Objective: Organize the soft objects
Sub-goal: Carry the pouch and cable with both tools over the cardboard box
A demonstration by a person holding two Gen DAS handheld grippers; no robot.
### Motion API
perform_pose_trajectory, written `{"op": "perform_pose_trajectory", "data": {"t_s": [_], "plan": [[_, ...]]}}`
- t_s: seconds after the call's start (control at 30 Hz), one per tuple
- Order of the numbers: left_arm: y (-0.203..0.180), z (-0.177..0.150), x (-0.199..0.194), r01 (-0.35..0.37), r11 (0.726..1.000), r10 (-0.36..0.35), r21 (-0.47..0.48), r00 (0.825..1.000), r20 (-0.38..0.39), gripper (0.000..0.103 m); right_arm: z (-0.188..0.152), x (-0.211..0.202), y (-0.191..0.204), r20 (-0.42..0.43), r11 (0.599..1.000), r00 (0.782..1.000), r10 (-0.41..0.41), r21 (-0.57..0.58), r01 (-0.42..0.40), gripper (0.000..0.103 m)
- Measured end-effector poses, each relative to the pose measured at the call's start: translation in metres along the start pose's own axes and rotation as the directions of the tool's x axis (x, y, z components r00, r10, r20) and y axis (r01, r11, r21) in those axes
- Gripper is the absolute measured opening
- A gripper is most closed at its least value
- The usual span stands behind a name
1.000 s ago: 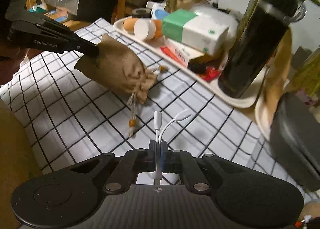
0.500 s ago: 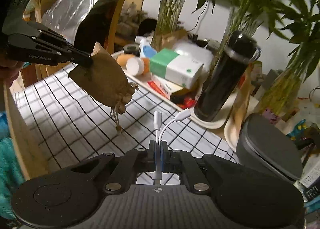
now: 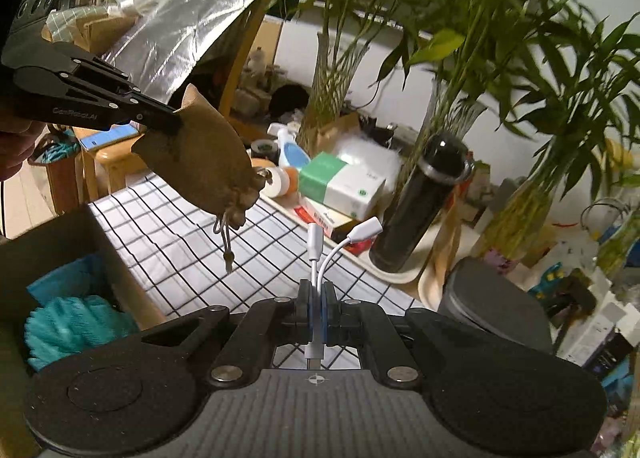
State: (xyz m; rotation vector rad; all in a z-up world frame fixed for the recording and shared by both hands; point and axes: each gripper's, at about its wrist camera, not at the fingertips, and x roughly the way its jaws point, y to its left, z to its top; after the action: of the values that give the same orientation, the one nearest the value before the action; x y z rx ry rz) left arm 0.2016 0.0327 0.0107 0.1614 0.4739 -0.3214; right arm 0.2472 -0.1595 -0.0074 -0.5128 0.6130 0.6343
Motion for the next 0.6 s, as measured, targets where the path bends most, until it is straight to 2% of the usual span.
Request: {"op": "perform_pose_trajectory", "data": {"t_s": [0.37,0.6], "plan": [[-0.029,0.016,-0.067,0.051,0.999,-0.052,0.014,0.996,0.072,0.002,-0.005,-0.062,0.025,0.061,1.0,0.998,-0.013,0.016,0.012,0.006],[-0.051,0.017,-0.1,0.132,0.991,-0.134,0.023,0.987,0.084,0.002,-0.011,-0.097,0.033,0.087,0.999,0.995,-0.041,0.027,0.038,0.006]]}}
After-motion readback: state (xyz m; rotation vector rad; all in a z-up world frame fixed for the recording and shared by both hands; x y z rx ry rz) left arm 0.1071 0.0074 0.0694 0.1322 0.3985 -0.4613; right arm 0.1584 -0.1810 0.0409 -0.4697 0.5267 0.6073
